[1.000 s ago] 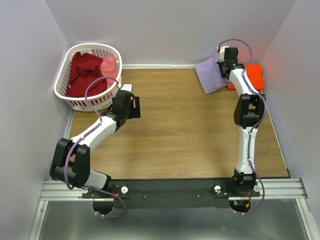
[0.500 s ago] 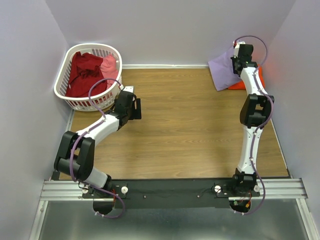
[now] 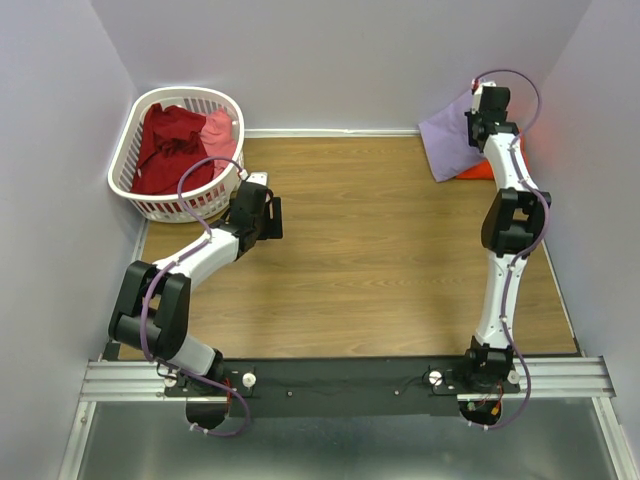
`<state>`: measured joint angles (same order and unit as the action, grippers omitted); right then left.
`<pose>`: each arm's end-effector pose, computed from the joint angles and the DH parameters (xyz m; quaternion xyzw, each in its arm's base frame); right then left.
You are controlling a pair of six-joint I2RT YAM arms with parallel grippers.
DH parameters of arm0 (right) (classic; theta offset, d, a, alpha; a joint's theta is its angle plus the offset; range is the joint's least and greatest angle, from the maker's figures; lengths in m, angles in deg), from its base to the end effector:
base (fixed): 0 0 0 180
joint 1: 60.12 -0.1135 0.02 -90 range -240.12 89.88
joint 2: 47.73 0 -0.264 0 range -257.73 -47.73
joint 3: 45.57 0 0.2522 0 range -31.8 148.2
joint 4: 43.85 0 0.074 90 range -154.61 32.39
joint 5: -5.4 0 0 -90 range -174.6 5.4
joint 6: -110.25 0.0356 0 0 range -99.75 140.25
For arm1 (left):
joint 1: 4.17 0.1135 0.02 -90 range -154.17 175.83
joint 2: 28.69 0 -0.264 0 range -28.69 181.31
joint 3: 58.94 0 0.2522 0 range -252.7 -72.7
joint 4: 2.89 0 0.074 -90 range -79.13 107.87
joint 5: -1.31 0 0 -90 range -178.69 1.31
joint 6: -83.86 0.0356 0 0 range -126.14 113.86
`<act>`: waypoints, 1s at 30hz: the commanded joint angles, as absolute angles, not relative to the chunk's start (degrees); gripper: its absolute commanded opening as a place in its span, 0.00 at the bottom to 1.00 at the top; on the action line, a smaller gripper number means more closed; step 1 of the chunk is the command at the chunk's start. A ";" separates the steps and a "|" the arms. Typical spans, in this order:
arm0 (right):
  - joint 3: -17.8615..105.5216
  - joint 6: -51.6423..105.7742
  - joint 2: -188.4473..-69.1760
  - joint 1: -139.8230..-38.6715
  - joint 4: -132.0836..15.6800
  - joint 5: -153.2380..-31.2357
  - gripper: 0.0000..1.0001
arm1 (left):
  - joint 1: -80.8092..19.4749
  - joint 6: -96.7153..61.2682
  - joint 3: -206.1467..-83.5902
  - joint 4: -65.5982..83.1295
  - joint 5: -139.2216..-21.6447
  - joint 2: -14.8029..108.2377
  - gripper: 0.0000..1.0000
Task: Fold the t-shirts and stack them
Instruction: Neatly place the folded tshirt to the corner
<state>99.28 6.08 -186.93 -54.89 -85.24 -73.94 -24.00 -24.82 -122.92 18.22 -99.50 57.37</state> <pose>0.5564 -0.0575 0.2472 -0.0268 0.8867 -0.1580 0.4336 0.2986 -0.1006 0.2075 -0.0282 0.9140 -0.0488 0.4018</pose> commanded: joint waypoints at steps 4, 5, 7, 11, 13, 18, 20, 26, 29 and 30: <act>100.47 7.33 -182.20 -53.97 -85.47 -73.44 0.01 | -23.94 -24.69 -124.38 17.28 -99.50 57.97 0.82; 100.56 7.33 -182.38 -53.88 -85.73 -73.43 0.01 | -24.03 -24.69 -124.55 17.29 -99.59 57.97 0.82; 100.65 7.24 -182.38 -53.79 -86.17 -73.43 0.00 | -23.94 -24.86 -124.47 17.29 -99.86 57.71 0.82; 100.56 7.77 -182.21 -53.53 -86.52 -72.47 0.00 | -24.03 -24.86 -124.38 17.20 -99.68 57.71 0.82; 100.73 8.56 -182.03 -53.27 -86.61 -72.82 0.00 | -24.12 -24.86 -124.47 17.28 -99.68 57.80 0.82; 101.53 9.88 -182.12 -51.86 -86.61 -72.91 0.00 | -24.12 -24.78 -124.38 17.29 -99.94 57.88 0.82; 101.87 9.79 -182.64 -51.33 -86.61 -72.99 0.00 | -24.21 -24.60 -124.38 17.37 -99.94 58.06 0.82; 103.37 8.30 -185.45 -50.80 -86.52 -71.85 0.00 | -24.47 -24.60 -124.47 17.46 -100.12 58.15 0.81; 104.77 9.26 -187.38 -50.02 -86.35 -70.97 0.01 | -24.56 -24.60 -124.47 17.46 -100.47 58.23 0.81; 105.13 9.44 -187.74 -49.84 -86.26 -70.89 0.01 | -24.56 -24.60 -124.38 17.46 -100.56 58.32 0.81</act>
